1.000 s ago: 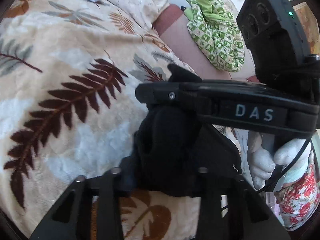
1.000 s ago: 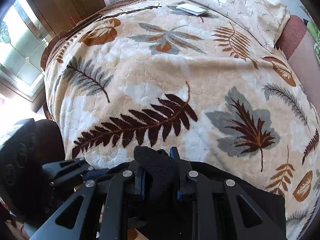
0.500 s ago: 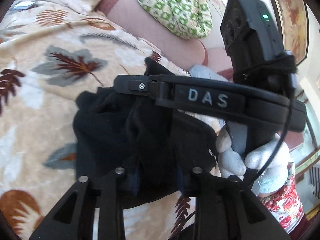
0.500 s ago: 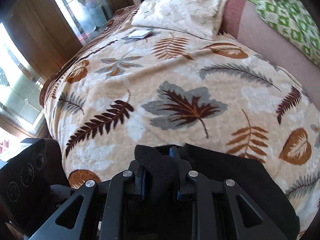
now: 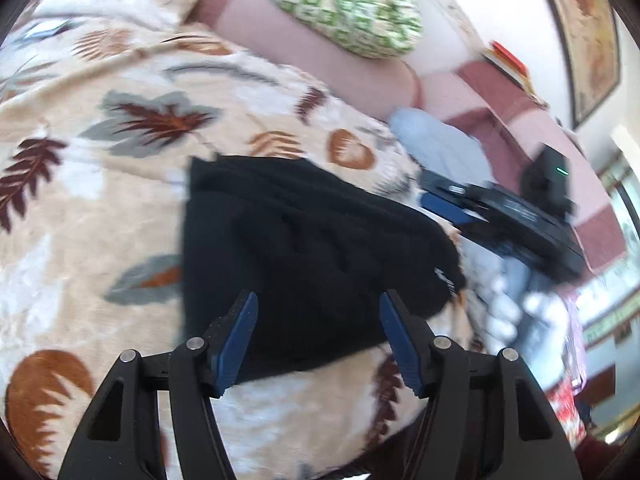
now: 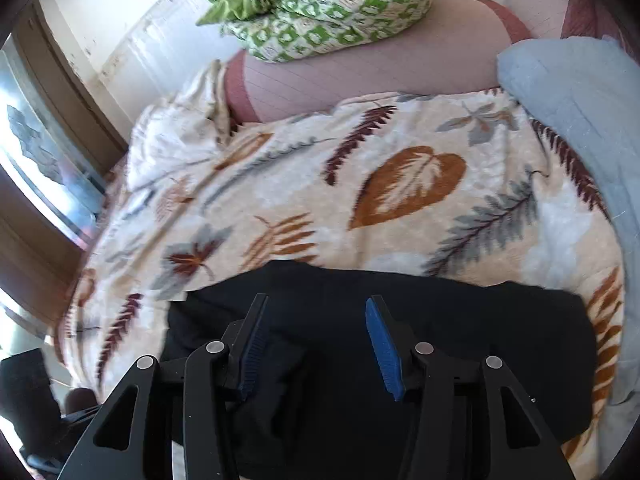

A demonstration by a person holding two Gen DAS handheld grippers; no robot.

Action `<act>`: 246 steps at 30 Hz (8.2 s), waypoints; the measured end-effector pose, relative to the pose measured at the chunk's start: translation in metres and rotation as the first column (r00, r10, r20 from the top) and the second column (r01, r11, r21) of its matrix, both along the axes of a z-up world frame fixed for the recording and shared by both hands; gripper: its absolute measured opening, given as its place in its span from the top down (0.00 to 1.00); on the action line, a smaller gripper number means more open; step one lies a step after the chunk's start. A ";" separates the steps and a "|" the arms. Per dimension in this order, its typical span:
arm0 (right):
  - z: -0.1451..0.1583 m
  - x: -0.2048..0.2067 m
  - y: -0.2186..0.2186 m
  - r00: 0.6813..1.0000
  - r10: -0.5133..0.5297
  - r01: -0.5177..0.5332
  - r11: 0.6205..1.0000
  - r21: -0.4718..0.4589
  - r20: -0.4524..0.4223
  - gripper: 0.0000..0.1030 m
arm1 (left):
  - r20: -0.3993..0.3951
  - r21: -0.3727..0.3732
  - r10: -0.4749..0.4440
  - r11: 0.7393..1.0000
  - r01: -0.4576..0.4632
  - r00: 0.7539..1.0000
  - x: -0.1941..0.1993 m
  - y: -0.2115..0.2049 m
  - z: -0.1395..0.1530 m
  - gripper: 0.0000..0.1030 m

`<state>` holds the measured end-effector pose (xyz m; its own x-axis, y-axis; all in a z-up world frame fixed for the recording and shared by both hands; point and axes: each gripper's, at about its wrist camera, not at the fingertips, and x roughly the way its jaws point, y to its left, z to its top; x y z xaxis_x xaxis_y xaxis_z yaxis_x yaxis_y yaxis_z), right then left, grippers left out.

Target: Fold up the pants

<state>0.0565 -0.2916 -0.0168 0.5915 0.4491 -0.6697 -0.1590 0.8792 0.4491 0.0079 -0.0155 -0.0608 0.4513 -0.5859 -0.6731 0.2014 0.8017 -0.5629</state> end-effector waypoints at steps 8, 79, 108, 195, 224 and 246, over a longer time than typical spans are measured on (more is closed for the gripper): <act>-0.023 0.027 0.110 0.946 0.310 -0.302 0.949 0.091 -0.092 0.49 | -0.069 0.013 0.029 1.000 -0.028 0.997 0.002 0.006 -0.032 0.40; -0.075 -0.080 0.037 0.973 -0.223 0.221 0.975 -0.039 -0.063 0.57 | 0.049 0.025 0.159 0.987 -0.160 0.986 -0.056 0.086 -0.036 0.35; -0.103 -0.124 -0.131 0.811 -0.572 0.581 0.765 0.277 -0.123 0.41 | 0.019 0.328 -0.593 0.764 0.556 0.805 0.102 -0.303 0.027 0.31; 0.001 0.015 0.146 0.985 0.171 -0.172 0.964 -0.205 -0.020 0.38 | -0.025 -0.198 -0.006 0.980 0.001 1.000 0.002 0.057 -0.060 0.43; -0.086 -0.016 0.006 0.986 -0.111 0.090 0.982 -0.164 -0.127 0.28 | -0.049 0.014 -0.008 1.000 0.009 0.999 -0.019 0.014 -0.029 0.27; -0.105 0.019 0.029 0.974 0.101 -0.051 0.969 0.240 -0.204 0.36 | -0.104 -0.070 -0.089 0.994 0.082 0.991 0.039 -0.023 -0.049 0.29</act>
<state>0.0753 -0.2627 -0.1214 0.4043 0.6451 -0.6484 -0.0994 0.7357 0.6700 0.0472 -0.0387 -0.1094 0.3253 -0.6634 -0.6739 0.2038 0.7451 -0.6351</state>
